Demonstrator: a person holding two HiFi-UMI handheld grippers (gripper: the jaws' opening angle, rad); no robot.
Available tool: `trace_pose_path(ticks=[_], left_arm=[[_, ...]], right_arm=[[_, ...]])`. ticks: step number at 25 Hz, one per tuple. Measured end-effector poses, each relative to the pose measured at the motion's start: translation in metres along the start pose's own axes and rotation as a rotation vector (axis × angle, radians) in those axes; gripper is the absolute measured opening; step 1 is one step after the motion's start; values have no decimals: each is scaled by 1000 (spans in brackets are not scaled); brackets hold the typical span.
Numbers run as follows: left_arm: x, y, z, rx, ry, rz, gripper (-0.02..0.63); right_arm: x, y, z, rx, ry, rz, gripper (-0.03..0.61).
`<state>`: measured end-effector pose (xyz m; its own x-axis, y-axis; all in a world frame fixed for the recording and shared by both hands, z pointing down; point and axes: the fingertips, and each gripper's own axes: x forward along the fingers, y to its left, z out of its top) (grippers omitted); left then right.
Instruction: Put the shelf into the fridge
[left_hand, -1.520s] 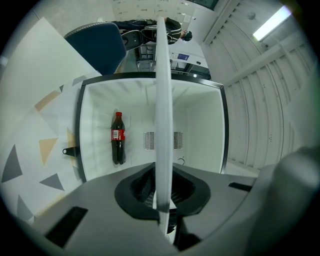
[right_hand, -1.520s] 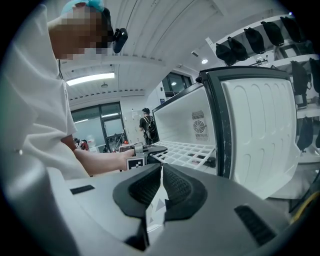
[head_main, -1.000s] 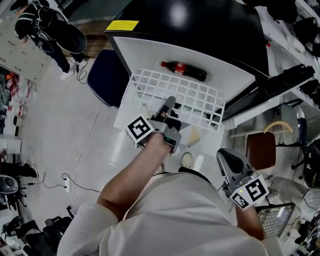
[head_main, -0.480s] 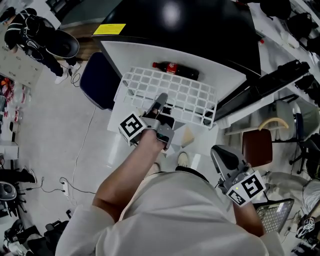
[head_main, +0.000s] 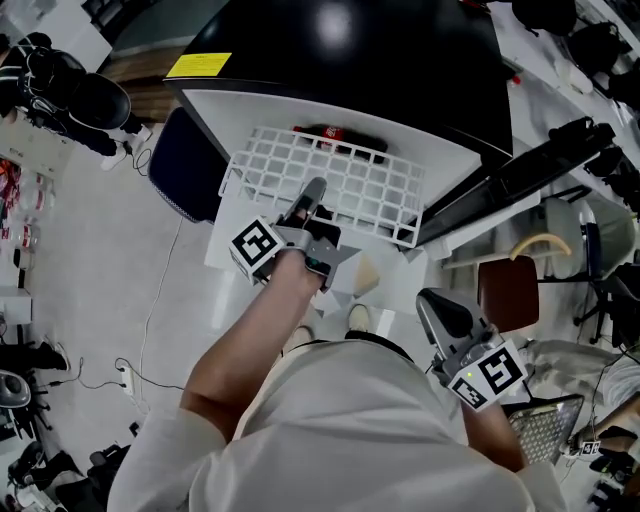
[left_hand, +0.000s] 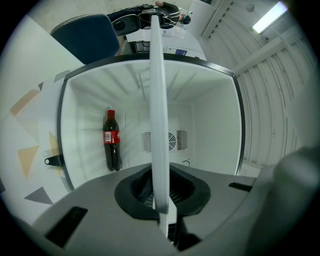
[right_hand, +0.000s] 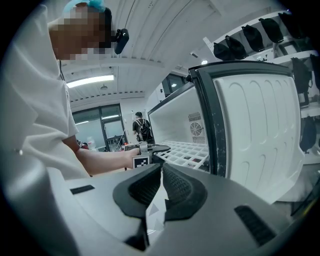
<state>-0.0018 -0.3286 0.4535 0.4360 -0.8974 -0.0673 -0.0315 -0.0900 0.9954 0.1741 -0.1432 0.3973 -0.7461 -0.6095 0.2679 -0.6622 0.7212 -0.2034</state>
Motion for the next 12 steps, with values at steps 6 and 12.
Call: trace_pose_path(ticks=[6,12], left_arm=[[15,1,3,2,-4,-1,37],[31,-1,8,1,-2,-11,37]], right_arm=[[-3,-9,3,0,-7,-11,23],[-7,-14,2,5,-6,-29,23]])
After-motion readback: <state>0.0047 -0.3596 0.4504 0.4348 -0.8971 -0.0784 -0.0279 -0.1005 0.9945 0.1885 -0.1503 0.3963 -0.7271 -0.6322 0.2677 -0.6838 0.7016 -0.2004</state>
